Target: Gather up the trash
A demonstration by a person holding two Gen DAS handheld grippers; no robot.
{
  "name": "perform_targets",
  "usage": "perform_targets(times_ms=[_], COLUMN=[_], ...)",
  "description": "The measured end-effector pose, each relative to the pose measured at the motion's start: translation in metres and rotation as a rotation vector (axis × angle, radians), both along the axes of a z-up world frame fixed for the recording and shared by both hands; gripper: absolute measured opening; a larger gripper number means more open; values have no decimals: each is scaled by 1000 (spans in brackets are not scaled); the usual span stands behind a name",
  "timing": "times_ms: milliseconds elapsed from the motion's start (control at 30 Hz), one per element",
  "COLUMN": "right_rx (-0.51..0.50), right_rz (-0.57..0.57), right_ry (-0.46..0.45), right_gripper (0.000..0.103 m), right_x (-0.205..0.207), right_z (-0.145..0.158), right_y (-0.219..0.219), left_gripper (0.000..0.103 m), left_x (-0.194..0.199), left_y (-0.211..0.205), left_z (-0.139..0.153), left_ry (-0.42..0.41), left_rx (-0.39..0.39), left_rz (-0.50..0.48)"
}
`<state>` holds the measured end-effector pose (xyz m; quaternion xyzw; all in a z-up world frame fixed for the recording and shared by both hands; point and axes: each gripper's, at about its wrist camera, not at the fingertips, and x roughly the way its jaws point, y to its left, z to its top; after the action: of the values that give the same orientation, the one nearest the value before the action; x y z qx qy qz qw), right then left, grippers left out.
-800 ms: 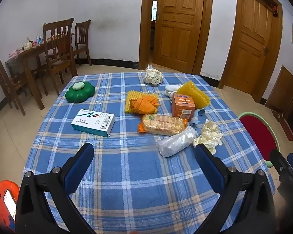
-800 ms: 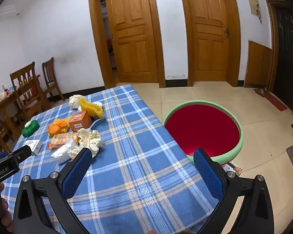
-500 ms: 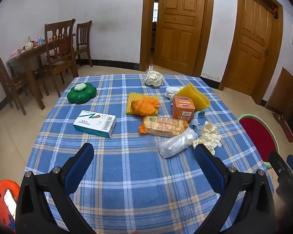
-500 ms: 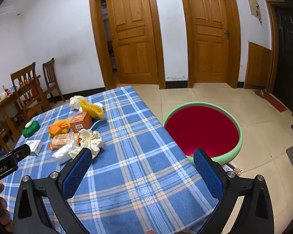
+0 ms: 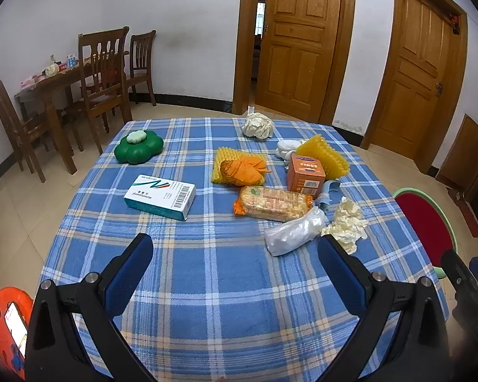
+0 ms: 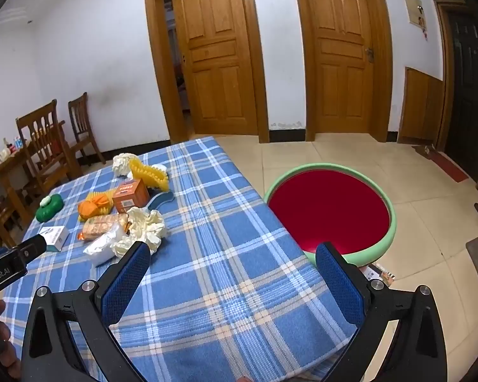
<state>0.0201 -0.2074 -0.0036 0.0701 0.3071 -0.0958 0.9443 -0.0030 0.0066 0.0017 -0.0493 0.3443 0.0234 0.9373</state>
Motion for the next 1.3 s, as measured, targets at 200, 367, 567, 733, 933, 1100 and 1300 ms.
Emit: perform_targets(times_ms=[200,367,567,733,933,1100,1300], right_rx=[0,0,-1,-1,-1,-1,0], right_rz=[2,0,1,0,0,-1,-3], right_ry=[1,5,8,8,11,16,23], right_gripper=[103,103,103,103,103,103,103], right_x=[0,0,1,1,1,0,1], right_z=[0,-3,-4,-3,-4,-9,-9], right_y=[0,1,1,1,1,2,2], left_gripper=[102,102,102,102,102,102,102], left_x=[-1,-1,-1,-1,-1,-1,-1], left_y=[1,2,3,3,3,3,3], left_z=[0,-1,-2,-2,-2,-2,-2], left_ry=[0,2,1,0,2,1,1], left_rx=[0,-3,-3,-4,-3,-4,-4], left_rz=[1,4,4,4,3,4,4])
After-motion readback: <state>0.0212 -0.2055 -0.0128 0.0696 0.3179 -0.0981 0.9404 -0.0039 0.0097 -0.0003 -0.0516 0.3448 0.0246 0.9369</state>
